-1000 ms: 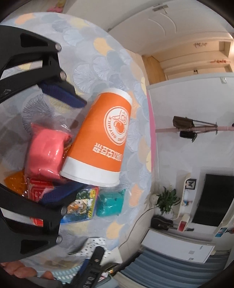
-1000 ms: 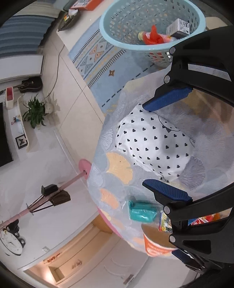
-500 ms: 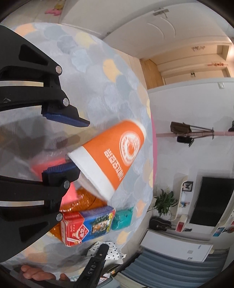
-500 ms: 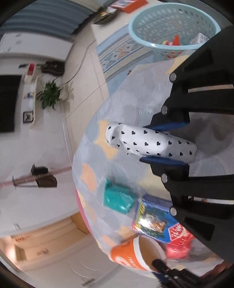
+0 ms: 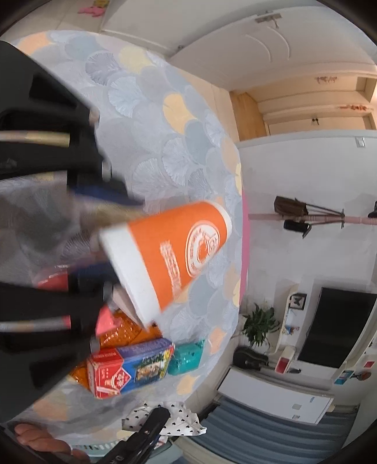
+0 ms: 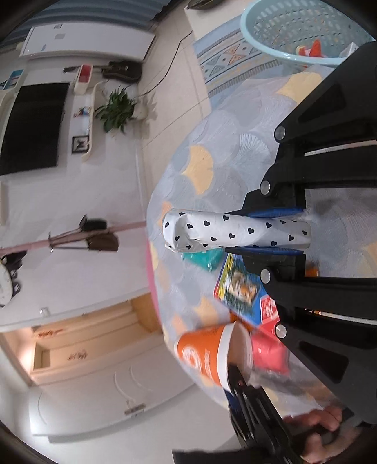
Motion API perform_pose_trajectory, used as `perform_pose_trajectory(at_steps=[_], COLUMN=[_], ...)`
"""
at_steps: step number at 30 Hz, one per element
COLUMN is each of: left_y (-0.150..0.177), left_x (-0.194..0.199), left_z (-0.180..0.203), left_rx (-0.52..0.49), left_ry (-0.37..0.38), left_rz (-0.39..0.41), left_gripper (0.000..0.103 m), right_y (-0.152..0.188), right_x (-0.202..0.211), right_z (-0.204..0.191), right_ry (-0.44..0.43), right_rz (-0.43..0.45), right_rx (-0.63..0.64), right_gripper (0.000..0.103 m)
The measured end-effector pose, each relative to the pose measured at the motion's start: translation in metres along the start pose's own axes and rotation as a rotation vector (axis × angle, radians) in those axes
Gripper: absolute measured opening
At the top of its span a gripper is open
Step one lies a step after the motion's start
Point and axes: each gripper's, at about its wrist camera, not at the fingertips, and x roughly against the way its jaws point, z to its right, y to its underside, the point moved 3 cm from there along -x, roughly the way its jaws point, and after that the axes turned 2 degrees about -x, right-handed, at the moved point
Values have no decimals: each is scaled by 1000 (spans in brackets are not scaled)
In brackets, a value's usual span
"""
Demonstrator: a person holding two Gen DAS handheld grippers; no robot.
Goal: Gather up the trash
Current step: 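Grasp the orange soy-milk cup with the left gripper while the right gripper grasps the polka-dot bag, then carry the orange cup and polka-dot bag over the basket and open both grippers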
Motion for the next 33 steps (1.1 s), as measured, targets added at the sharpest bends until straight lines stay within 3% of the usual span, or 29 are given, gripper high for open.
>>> perform_pose_trajectory(at_steps=[5, 12, 19, 27, 33], left_y=[-4, -18, -37, -39, -28], left_x=[13, 51, 81, 90, 82], left_z=[-2, 22, 68, 156, 231], left_rx=[14, -16, -81, -202, -307], left_ry=[51, 170, 280, 403, 488], left_rz=[53, 146, 205, 210, 173], left_gripper=[2, 1, 1, 1, 1], right_y=[3, 0, -3, 10, 39], right_x=[13, 49, 97, 146, 150], right_z=[-5, 0, 26, 89, 185], right_ry=[-29, -55, -11, 117, 257], right_rz=[15, 67, 137, 170, 40], right_rx=[-5, -23, -41, -146, -405], right_gripper=[14, 14, 14, 14, 14])
